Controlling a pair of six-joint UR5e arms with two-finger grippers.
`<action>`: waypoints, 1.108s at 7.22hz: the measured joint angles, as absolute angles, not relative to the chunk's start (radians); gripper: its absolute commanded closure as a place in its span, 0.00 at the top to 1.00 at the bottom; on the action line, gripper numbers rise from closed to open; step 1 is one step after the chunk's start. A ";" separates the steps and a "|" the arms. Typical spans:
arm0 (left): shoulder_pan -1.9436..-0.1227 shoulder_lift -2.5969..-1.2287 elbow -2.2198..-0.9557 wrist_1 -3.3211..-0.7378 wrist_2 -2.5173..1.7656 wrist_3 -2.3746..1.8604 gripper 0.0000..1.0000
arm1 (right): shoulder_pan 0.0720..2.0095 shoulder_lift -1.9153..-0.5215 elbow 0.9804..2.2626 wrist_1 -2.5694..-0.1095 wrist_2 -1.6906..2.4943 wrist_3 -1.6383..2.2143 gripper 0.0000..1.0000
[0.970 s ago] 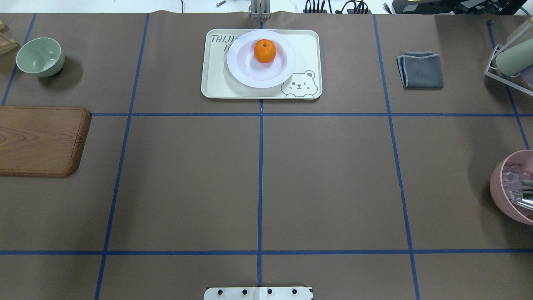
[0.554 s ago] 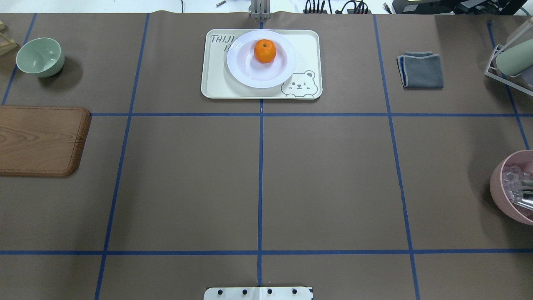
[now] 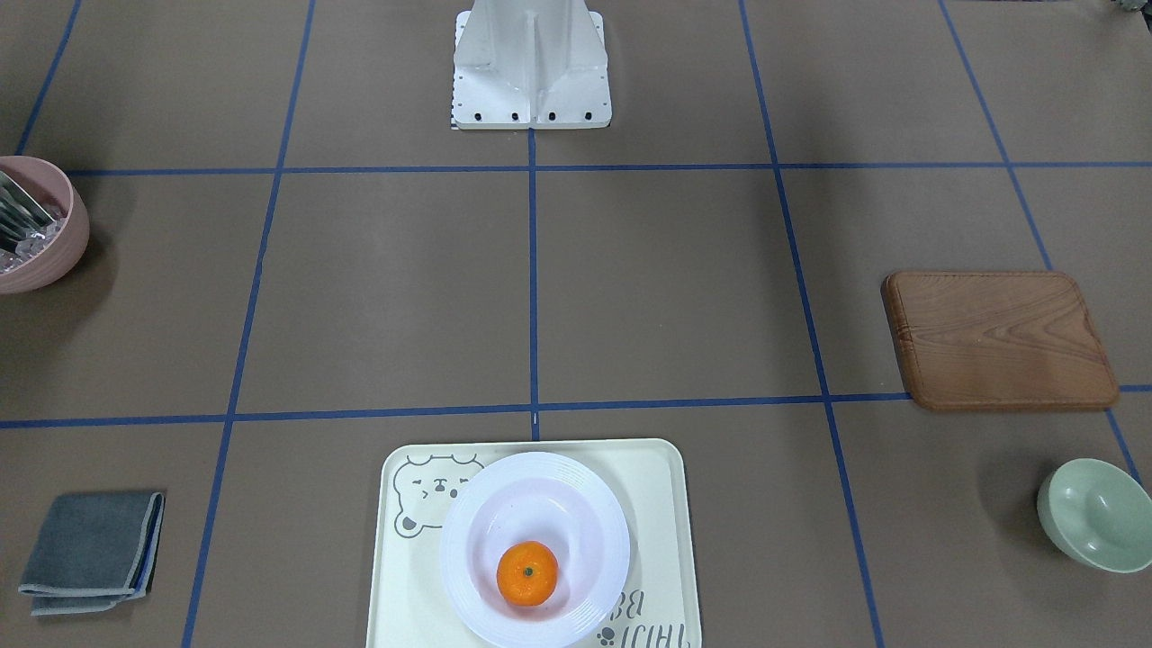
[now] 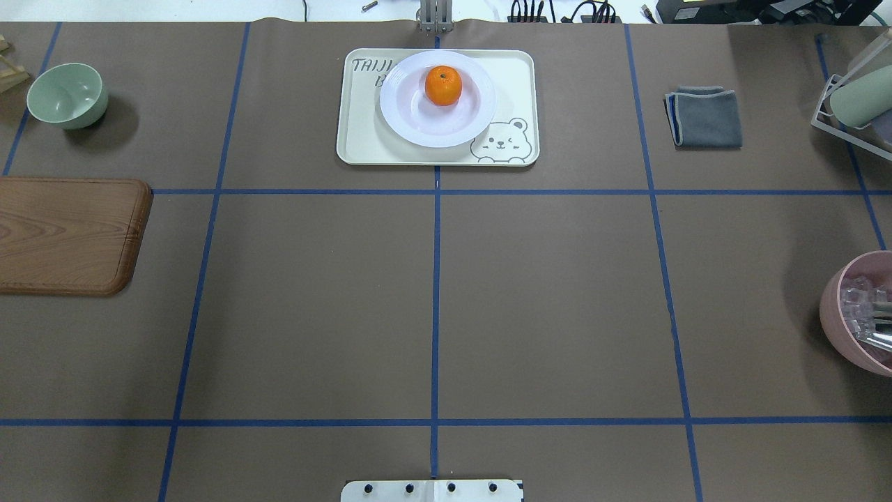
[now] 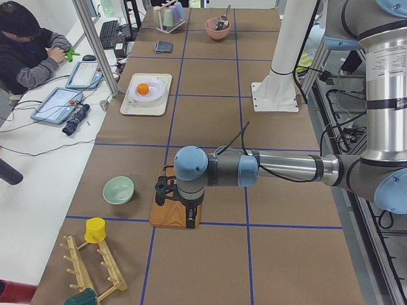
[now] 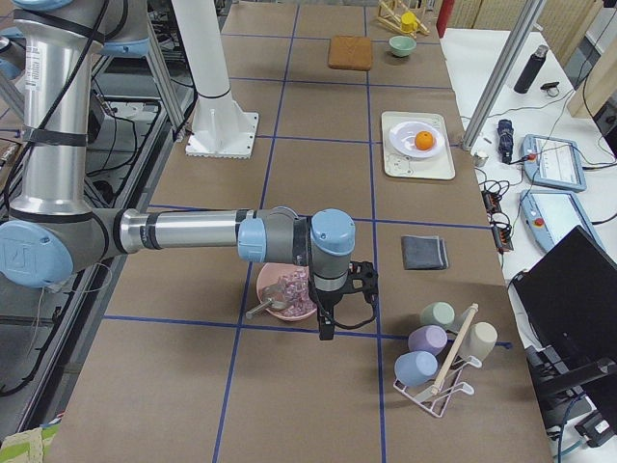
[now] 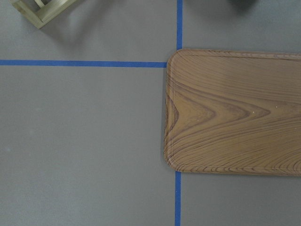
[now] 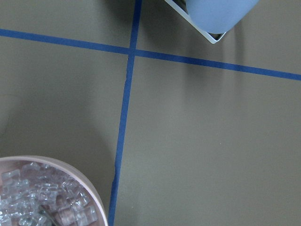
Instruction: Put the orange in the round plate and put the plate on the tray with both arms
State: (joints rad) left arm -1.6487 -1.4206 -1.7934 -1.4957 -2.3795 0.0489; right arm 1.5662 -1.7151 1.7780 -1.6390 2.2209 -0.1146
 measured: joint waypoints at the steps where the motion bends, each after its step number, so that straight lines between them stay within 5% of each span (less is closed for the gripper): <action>1: -1.649 -1.419 -1.797 -1.497 -2.379 0.051 0.98 | 1.566 -1.721 1.773 -1.627 2.221 -0.115 1.00; 8: -1.663 -1.417 -1.814 -1.499 -2.378 0.049 0.98 | 1.565 -1.737 1.768 -1.619 2.245 -0.117 1.00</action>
